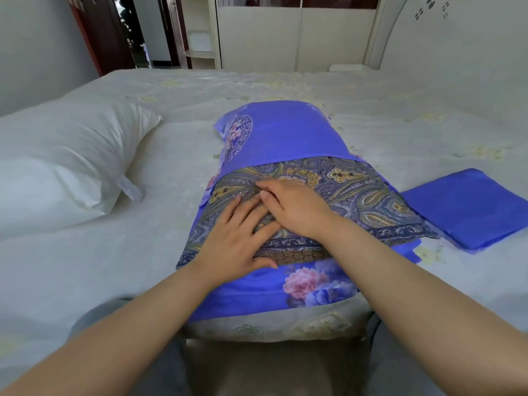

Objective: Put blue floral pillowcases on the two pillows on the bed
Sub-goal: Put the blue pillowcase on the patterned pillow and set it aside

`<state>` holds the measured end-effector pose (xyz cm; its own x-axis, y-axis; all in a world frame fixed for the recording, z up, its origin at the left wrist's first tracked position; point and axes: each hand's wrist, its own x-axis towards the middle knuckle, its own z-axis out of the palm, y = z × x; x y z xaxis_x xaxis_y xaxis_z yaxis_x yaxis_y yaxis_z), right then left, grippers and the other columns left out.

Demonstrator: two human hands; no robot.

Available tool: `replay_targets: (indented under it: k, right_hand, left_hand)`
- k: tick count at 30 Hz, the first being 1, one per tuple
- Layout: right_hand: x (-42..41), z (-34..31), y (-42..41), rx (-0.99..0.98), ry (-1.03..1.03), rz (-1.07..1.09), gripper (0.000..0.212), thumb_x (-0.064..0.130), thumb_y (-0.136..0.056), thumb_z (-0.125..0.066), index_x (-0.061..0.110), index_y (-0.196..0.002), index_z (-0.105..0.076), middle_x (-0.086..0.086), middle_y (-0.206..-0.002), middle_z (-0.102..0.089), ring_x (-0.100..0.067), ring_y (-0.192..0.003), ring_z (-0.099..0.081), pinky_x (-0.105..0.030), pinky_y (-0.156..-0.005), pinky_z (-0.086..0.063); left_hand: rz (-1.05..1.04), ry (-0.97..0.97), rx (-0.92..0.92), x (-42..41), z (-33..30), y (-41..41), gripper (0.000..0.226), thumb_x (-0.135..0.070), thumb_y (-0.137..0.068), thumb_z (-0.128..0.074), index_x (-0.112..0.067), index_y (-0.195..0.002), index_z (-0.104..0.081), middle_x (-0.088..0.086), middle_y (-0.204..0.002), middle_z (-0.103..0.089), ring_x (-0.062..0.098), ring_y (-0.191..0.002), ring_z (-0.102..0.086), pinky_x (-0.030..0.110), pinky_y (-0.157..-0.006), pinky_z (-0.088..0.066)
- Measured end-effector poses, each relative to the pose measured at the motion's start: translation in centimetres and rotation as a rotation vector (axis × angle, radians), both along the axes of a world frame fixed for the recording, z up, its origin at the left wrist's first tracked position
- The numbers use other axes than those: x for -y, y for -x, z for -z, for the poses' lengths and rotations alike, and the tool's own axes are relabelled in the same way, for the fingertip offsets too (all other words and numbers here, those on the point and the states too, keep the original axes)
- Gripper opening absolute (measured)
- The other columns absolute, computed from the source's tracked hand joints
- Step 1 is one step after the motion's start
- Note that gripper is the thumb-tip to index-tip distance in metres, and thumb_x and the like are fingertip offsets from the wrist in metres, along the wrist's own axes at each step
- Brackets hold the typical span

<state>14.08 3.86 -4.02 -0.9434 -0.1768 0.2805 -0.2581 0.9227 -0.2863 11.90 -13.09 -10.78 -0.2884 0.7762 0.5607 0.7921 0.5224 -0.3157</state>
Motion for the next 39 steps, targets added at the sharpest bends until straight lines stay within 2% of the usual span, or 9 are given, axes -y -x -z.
replay_targets:
  k: [8, 11, 14, 17, 22, 25, 29, 33, 39]
  right_hand:
    - [0.1, -0.1, -1.6, 0.12, -0.145, 0.033, 0.082, 0.075, -0.081, -0.035, 0.025, -0.145, -0.032, -0.003, -0.146, -0.043, -0.024, -0.135, -0.035, -0.034, -0.111, -0.024]
    - [0.8, 0.2, -3.0, 0.09, -0.337, -0.009, 0.115, 0.09, -0.06, -0.038, 0.018, -0.148, -0.022, -0.004, -0.154, -0.028, -0.018, -0.144, -0.019, -0.034, -0.118, -0.003]
    - [2.0, 2.5, -4.0, 0.018, -0.515, 0.116, 0.134, 0.089, -0.046, -0.049, -0.001, -0.143, -0.031, -0.019, -0.144, -0.041, -0.032, -0.137, -0.035, -0.047, -0.116, -0.02]
    - [1.8, 4.2, -3.0, -0.166, -0.445, 0.27, 0.102, 0.05, -0.044, -0.086, -0.009, -0.121, -0.055, -0.025, -0.113, -0.064, -0.035, -0.108, -0.062, -0.049, -0.099, -0.045]
    - [-1.6, 1.7, -0.6, -0.2, -0.227, 0.319, 0.041, 0.015, -0.06, -0.079, -0.002, -0.094, -0.063, -0.021, -0.068, -0.064, -0.038, -0.065, -0.065, -0.041, -0.062, -0.055]
    - [-2.4, -0.4, 1.5, -0.086, -0.161, 0.293, 0.039, 0.037, -0.086, -0.062, 0.008, -0.111, -0.059, -0.021, -0.099, -0.067, -0.037, -0.094, -0.062, -0.037, -0.074, -0.046]
    - [-2.7, -2.7, 4.4, 0.075, 0.013, 0.184, 0.039, 0.042, -0.084, -0.065, 0.012, -0.11, -0.062, -0.015, -0.106, -0.066, -0.03, -0.1, -0.06, -0.03, -0.076, -0.041]
    - [-4.0, -3.5, 6.8, 0.215, 0.154, 0.187, 0.04, 0.047, -0.078, -0.071, 0.014, -0.1, -0.064, -0.006, -0.101, -0.067, -0.024, -0.097, -0.061, -0.03, -0.078, -0.045]
    - [-3.5, -1.6, 4.9, -0.018, -0.096, 0.225, 0.075, 0.055, -0.076, -0.068, 0.019, -0.135, -0.039, -0.012, -0.109, -0.065, -0.032, -0.103, -0.06, -0.035, -0.077, -0.044]
  left_hand:
    - [-0.18, -0.019, 0.203, 5.7, 1.1, 1.3, 0.087, -0.029, -0.067, -0.07, -0.022, -0.144, -0.031, 0.008, -0.147, -0.04, 0.034, -0.131, -0.042, 0.046, -0.103, -0.039]
    - [-0.157, -0.032, 0.242, 5.4, -1.4, 2.8, 0.055, -0.024, -0.066, -0.05, -0.021, -0.12, -0.058, 0.002, -0.116, -0.066, 0.024, -0.108, -0.062, 0.035, -0.099, -0.033]
    - [-0.196, -0.031, 0.299, 3.0, -5.2, 3.5, 0.036, -0.025, -0.066, -0.042, -0.025, -0.093, -0.065, 0.0, -0.081, -0.069, 0.026, -0.081, -0.066, 0.033, -0.085, -0.041]
    - [-0.142, -0.193, 0.352, 0.5, -6.7, 3.9, 0.033, -0.017, -0.067, -0.054, -0.024, -0.097, -0.067, 0.003, -0.089, -0.069, 0.03, -0.083, -0.064, 0.034, -0.072, -0.048]
    - [-0.074, -0.765, 0.108, -0.3, -3.7, 2.5, 0.028, -0.02, -0.075, -0.07, -0.016, -0.096, -0.053, 0.014, -0.094, -0.054, 0.026, -0.088, -0.045, 0.037, -0.079, -0.039]
    - [0.143, -0.328, -0.072, -0.4, 1.0, 1.5, 0.016, -0.018, -0.084, -0.068, -0.017, -0.087, -0.052, 0.007, -0.085, -0.057, 0.025, -0.074, -0.049, 0.037, -0.066, -0.039]
    - [-0.142, 0.102, 0.318, -1.2, 4.8, 2.8, 0.051, -0.048, -0.09, -0.036, -0.011, -0.116, -0.06, 0.008, -0.118, -0.062, 0.028, -0.108, -0.058, 0.037, -0.096, -0.039]
    - [-0.405, 0.173, 0.556, -2.8, 4.1, 4.2, 0.088, -0.068, -0.08, -0.003, -0.014, -0.139, -0.039, 0.007, -0.141, -0.044, 0.027, -0.125, -0.044, 0.038, -0.102, -0.038]
    - [-0.291, -0.102, 0.392, -3.9, 4.4, 3.0, 0.031, -0.039, -0.094, -0.045, -0.015, -0.109, -0.058, 0.007, -0.106, -0.059, 0.031, -0.097, -0.057, 0.041, -0.076, -0.05]
